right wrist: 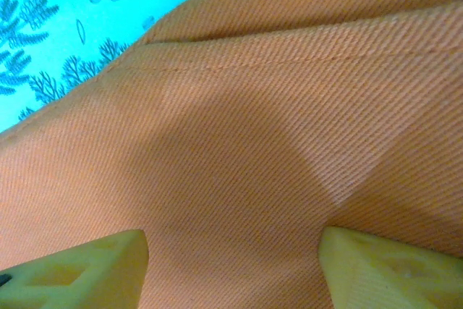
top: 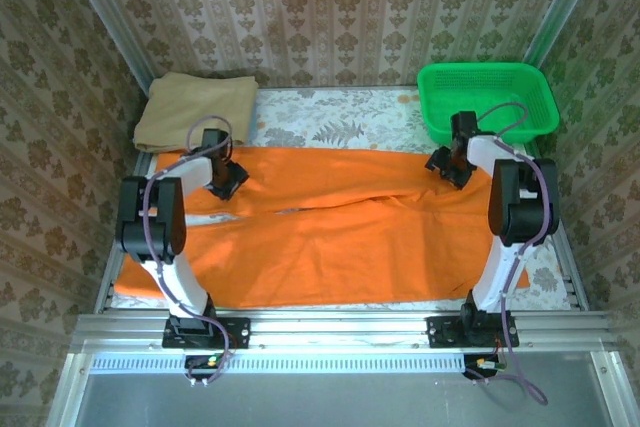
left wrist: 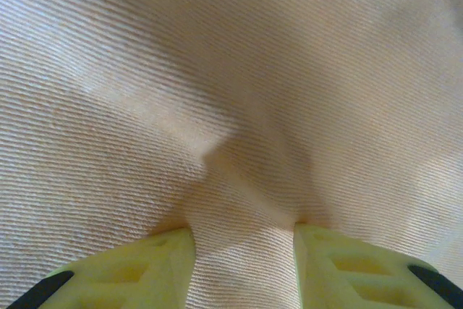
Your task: Fold and stack the trousers
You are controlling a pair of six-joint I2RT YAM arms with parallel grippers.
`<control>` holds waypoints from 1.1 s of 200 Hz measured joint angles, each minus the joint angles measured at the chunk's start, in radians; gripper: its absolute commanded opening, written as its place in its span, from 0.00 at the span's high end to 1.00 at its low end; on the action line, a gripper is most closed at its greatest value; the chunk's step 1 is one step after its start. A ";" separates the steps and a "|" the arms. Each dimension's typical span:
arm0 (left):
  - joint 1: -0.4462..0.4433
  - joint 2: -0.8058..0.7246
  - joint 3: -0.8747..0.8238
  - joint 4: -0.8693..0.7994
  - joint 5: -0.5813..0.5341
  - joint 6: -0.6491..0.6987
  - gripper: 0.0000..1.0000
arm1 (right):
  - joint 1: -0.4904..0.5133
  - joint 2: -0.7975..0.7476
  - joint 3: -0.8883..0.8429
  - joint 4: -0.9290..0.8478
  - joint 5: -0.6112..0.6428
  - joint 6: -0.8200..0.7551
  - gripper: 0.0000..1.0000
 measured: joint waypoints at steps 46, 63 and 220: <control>0.035 -0.152 -0.196 0.065 0.068 -0.015 0.57 | -0.036 -0.117 -0.146 -0.001 0.022 -0.012 0.31; 0.032 -0.155 -0.194 0.063 0.092 0.008 0.52 | -0.051 -0.153 -0.172 -0.009 0.041 -0.015 0.31; 0.343 -0.451 -0.420 -0.183 -0.035 -0.025 0.30 | 0.221 -0.476 -0.215 -0.093 -0.004 -0.067 0.29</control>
